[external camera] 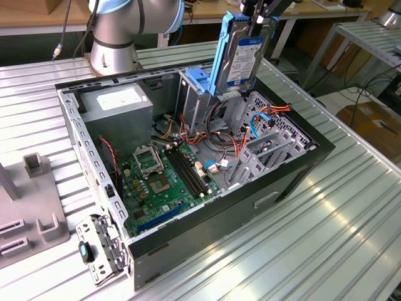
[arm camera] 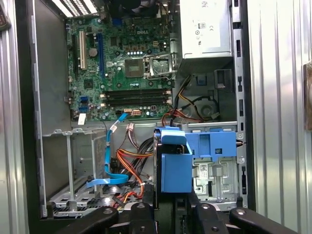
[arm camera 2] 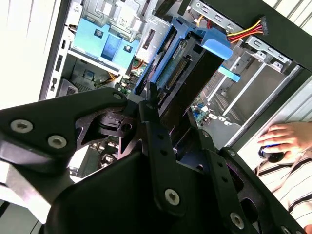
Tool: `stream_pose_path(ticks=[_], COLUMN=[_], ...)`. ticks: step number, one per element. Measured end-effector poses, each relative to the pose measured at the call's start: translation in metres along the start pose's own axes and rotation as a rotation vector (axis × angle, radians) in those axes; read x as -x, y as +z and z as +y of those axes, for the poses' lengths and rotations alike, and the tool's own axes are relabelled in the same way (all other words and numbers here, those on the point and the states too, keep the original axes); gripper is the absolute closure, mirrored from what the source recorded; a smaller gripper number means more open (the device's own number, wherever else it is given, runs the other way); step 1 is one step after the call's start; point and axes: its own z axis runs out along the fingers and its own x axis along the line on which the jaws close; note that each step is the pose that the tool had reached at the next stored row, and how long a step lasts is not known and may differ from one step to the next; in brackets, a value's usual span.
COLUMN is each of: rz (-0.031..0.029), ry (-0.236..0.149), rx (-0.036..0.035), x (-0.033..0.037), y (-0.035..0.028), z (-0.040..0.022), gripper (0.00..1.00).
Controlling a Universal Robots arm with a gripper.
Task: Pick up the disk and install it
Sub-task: 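Pick up the disk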
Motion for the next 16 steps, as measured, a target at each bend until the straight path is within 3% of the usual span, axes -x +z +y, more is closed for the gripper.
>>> stream_pose_path(ticks=[16], rz=[0.001], ry=[0.0], rx=[0.0], x=[-0.0028], y=[0.0], z=[-0.0001], gripper=[0.65])
